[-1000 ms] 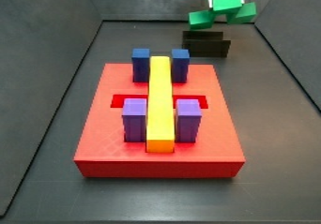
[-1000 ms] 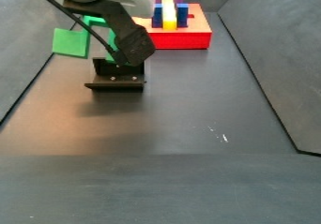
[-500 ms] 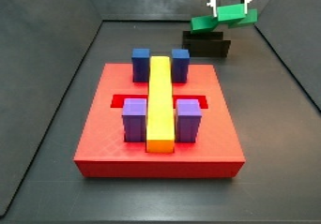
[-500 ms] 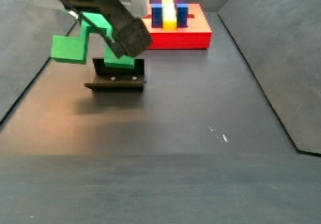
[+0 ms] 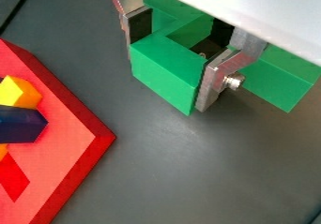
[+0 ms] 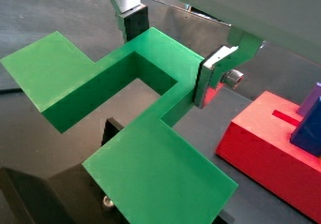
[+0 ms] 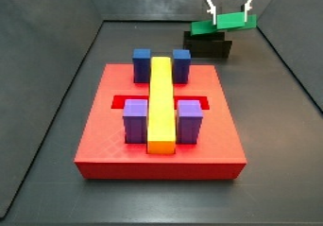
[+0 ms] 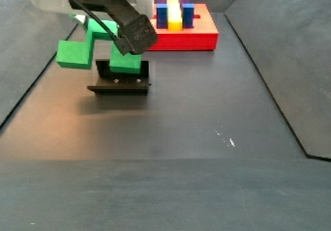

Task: Pick up the green object. Move up. Place the green object on the fixture. Regrasp the green object. Move to above the board. Insert the green object.
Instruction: Place the green object on the fixture.

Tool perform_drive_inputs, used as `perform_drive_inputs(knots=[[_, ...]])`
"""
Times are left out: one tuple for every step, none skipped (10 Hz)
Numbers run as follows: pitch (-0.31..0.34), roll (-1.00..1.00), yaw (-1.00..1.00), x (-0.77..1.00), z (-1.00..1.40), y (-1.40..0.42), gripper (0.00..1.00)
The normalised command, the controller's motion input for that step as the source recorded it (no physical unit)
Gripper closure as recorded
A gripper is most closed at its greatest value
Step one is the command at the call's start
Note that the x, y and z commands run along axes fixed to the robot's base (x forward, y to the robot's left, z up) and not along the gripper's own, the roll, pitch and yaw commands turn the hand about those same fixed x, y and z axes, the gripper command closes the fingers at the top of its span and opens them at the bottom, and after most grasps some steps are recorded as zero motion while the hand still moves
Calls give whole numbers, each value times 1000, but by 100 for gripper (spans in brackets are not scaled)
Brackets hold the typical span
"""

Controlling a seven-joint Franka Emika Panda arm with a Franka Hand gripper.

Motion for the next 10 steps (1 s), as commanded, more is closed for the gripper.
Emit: perform_drive_inputs(knots=[[-117,-569,0,-211,111,243,100],[-131,-814,0,-149,203,231,100],[-186,-714,0,-140,74,97,100],[-114,0,6,-66,-63,0,100],[-77,9,37,-109,-149,-63,100],[0,9,0,-157,-217,-23,100],[0,0,0,-206,-231,0,100],[0,0,-80,-194,-154,0,100],[34,0,-214,-57,-63,0,100],[14,0,-251,-6,-49,0,100]])
